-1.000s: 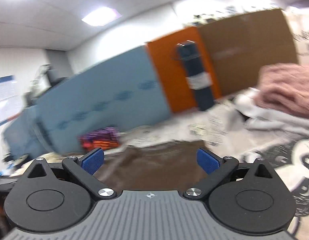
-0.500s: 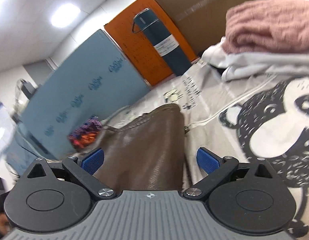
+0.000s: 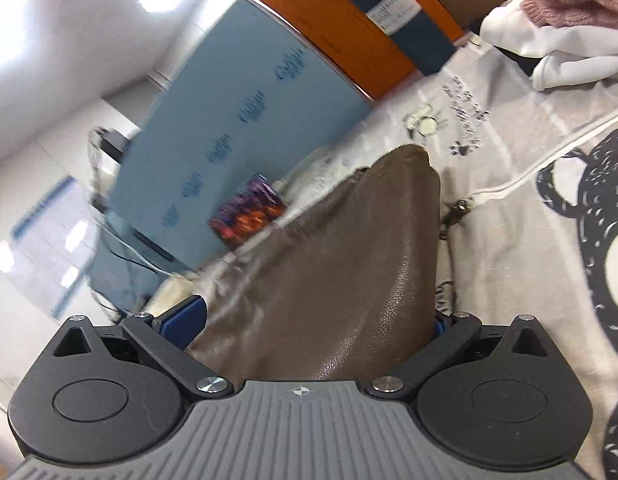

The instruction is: Fold clothes

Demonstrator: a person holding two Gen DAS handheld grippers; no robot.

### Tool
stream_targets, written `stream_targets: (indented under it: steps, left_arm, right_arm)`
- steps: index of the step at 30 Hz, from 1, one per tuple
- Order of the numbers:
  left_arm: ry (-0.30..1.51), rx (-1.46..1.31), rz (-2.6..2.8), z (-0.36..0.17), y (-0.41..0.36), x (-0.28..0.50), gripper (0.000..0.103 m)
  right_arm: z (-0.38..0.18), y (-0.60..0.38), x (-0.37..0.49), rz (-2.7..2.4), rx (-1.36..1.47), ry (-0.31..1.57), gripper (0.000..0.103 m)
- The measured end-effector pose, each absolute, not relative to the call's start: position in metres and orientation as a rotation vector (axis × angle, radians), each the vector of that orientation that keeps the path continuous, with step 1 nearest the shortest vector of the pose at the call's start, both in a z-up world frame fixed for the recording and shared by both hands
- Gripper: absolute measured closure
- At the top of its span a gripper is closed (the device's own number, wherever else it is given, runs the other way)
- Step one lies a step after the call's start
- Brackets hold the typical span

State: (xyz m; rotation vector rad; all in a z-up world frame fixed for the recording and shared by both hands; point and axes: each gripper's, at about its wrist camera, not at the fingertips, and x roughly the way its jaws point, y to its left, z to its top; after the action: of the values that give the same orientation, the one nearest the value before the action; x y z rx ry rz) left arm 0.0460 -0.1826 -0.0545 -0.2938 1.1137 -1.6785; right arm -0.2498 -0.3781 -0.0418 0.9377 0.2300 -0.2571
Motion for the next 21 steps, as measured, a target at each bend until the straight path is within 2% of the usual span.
stream_targets:
  steps: [1, 3, 4, 5, 6, 7, 9, 11, 14, 17, 21]
  left_arm:
    - [1.09, -0.287, -1.676, -0.054, -0.183, 0.043, 0.004]
    - [1.035, -0.251, -1.66, -0.053, -0.183, 0.036, 0.013]
    - [1.003, -0.213, -1.637, -0.052, -0.185, 0.031, 0.028]
    - [0.97, -0.169, -1.611, -0.051, -0.185, 0.028, 0.049]
    - [0.937, -0.126, -1.583, -0.051, -0.184, 0.026, 0.058]
    - [0.919, -0.103, -1.574, -0.051, -0.184, 0.024, 0.063]
    - [0.886, -0.074, -1.566, -0.049, -0.183, 0.021, 0.068]
    - [0.855, -0.077, -1.57, -0.045, -0.178, 0.02, 0.074]
    - [0.822, -0.092, -1.573, -0.038, -0.171, 0.02, 0.079]
    - [0.779, -0.084, -1.563, -0.026, -0.159, 0.017, 0.082]
    - [0.699, -0.091, -1.539, -0.011, -0.124, 0.019, 0.082]
  right_arm:
    - [-0.042, -0.377, -0.252, -0.25, 0.939, 0.209, 0.004]
    - [-0.043, -0.376, -0.252, -0.281, 0.926, 0.203, 0.013]
    - [-0.044, -0.375, -0.252, -0.303, 0.917, 0.204, 0.023]
    - [-0.044, -0.374, -0.252, -0.325, 0.908, 0.206, 0.032]
    - [-0.045, -0.373, -0.252, -0.346, 0.9, 0.207, 0.037]
    - [-0.045, -0.373, -0.252, -0.361, 0.897, 0.205, 0.046]
    - [-0.047, -0.375, -0.253, -0.377, 0.9, 0.193, 0.055]
    - [-0.048, -0.376, -0.255, -0.381, 0.904, 0.172, 0.071]
    - [-0.049, -0.375, -0.257, -0.354, 0.9, 0.14, 0.079]
    - [-0.046, -0.371, -0.255, -0.289, 0.946, 0.136, 0.083]
    - [-0.035, -0.355, -0.243, -0.199, 1.055, 0.106, 0.084]
